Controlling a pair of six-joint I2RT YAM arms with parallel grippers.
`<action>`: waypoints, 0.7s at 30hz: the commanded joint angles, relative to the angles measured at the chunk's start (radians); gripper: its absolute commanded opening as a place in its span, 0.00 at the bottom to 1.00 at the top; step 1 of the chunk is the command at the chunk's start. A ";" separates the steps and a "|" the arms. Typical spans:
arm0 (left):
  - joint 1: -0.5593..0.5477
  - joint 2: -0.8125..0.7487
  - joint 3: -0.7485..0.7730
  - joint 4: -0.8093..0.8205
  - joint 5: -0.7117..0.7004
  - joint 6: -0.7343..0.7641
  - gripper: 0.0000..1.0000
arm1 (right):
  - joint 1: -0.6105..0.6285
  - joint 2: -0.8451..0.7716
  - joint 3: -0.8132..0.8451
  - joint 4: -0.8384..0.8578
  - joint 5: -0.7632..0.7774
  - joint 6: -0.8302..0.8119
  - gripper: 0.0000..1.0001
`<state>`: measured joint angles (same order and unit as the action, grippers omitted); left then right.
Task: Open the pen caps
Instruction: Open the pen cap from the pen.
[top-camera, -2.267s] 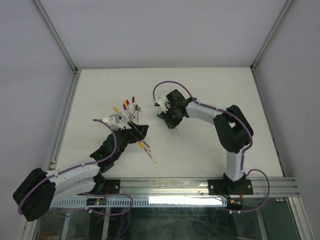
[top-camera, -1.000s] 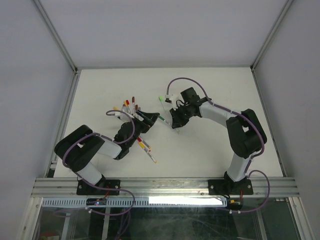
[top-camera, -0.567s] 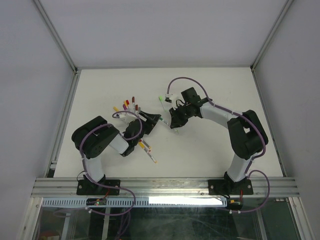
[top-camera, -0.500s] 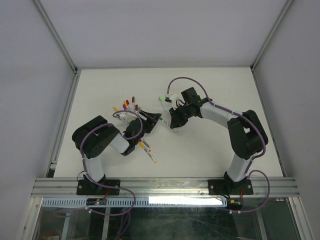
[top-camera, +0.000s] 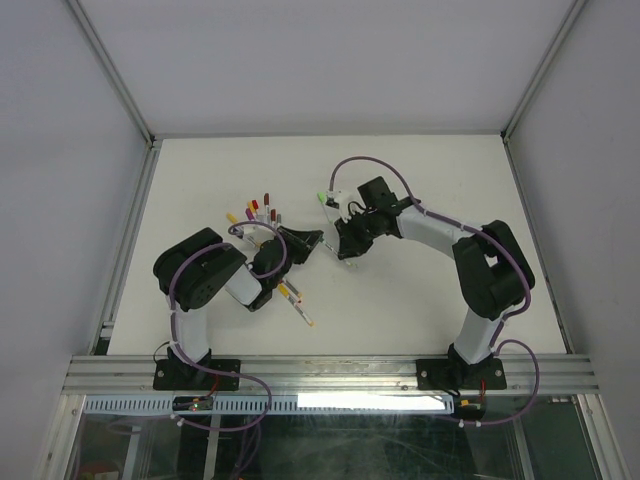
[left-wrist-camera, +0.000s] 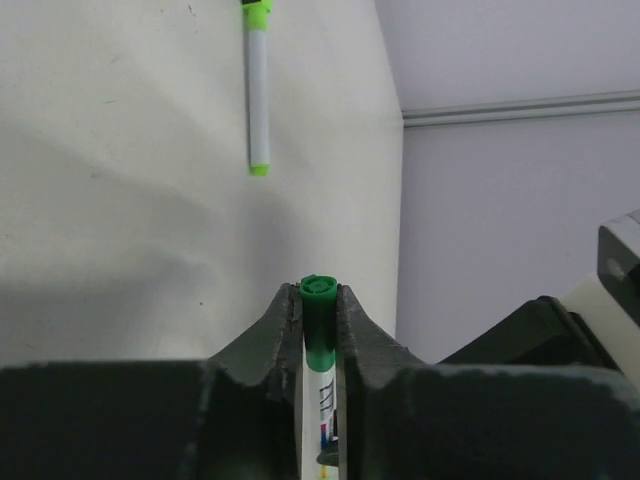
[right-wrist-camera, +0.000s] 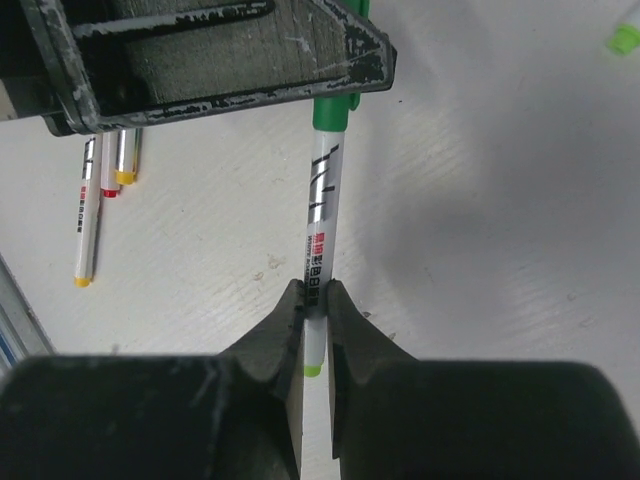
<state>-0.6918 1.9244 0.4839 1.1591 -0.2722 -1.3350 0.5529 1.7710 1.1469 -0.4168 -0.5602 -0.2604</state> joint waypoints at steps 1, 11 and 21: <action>0.006 -0.018 -0.001 0.107 0.022 -0.006 0.03 | 0.012 -0.018 0.007 0.033 -0.009 -0.010 0.00; 0.002 -0.070 -0.071 0.323 0.130 0.141 0.00 | -0.022 -0.053 0.018 -0.006 -0.184 0.007 0.55; -0.014 -0.058 -0.077 0.511 0.222 0.195 0.00 | -0.022 -0.034 0.030 -0.017 -0.286 0.055 0.32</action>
<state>-0.6949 1.8854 0.4026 1.4498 -0.0917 -1.1820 0.5297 1.7699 1.1469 -0.4416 -0.7792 -0.2321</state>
